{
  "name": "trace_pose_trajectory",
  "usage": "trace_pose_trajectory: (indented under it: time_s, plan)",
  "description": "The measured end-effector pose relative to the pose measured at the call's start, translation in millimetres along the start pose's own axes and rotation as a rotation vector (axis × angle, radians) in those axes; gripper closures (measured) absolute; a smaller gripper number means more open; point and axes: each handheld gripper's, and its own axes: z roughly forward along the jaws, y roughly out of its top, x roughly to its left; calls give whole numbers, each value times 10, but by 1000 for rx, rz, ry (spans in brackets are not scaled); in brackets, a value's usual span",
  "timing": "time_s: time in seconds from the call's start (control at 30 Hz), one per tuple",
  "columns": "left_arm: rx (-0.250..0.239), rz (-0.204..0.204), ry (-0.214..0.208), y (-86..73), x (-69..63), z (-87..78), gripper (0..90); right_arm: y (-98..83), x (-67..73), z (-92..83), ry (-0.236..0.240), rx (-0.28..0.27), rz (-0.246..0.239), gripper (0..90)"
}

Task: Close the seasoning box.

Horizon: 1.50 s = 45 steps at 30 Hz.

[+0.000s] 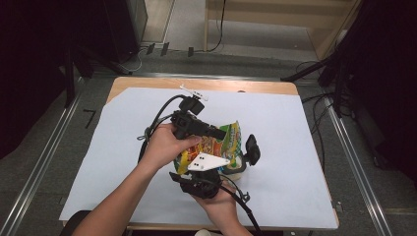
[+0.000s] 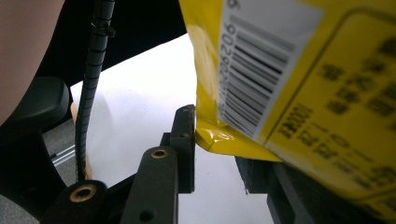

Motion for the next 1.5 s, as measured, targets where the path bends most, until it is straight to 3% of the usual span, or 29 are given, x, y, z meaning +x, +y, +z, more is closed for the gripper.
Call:
trace_pose_trajectory:
  time_s: [0.77,1.13,1.5]
  plan:
    - [4,2,-16,5,-15,-4,781,4,33,-16,-3,-3,6,709]
    - [-7,33,-4,-3,-103,-9,776,-17,-7,0,-1,-15,18,705]
    - [-9,9,-5,14,-53,-36,745,24,22,-17,20,-20,36,703]
